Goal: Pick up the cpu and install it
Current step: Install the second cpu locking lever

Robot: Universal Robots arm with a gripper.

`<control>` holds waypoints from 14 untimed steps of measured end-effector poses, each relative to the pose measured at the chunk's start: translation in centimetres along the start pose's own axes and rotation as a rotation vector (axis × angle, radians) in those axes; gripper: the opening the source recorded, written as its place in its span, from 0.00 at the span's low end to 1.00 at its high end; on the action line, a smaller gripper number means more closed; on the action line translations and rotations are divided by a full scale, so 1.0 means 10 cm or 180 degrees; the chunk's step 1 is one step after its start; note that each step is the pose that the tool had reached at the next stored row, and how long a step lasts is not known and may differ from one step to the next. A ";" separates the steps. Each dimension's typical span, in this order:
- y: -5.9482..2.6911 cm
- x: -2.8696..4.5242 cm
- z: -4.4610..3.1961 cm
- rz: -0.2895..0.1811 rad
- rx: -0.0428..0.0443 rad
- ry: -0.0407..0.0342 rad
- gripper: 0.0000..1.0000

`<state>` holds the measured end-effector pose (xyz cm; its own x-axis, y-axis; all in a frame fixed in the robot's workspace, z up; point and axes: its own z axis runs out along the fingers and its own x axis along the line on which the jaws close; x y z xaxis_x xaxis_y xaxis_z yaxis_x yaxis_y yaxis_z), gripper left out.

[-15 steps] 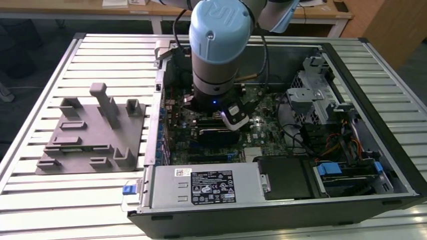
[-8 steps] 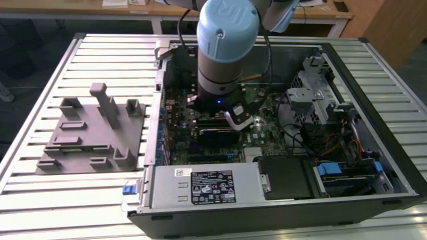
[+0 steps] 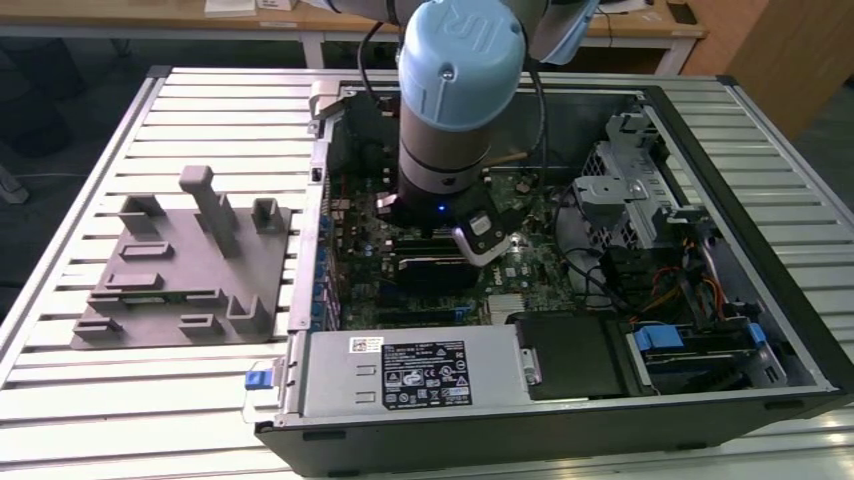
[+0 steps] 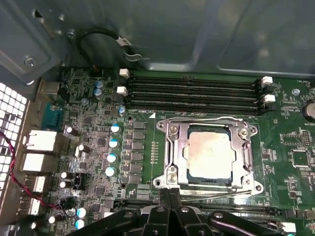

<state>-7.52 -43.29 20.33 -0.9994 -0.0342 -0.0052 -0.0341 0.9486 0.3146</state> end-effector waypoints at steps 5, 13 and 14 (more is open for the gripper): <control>-0.009 0.003 0.023 -0.0004 -0.0001 -0.0010 0.11; -0.019 0.094 0.065 -0.0026 -0.0003 -0.0078 0.11; -0.020 0.100 0.070 -0.0028 -0.0005 -0.0086 0.11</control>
<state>-8.52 -43.29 19.60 -0.9989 -0.0342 -0.0336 -0.0431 0.9478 0.3159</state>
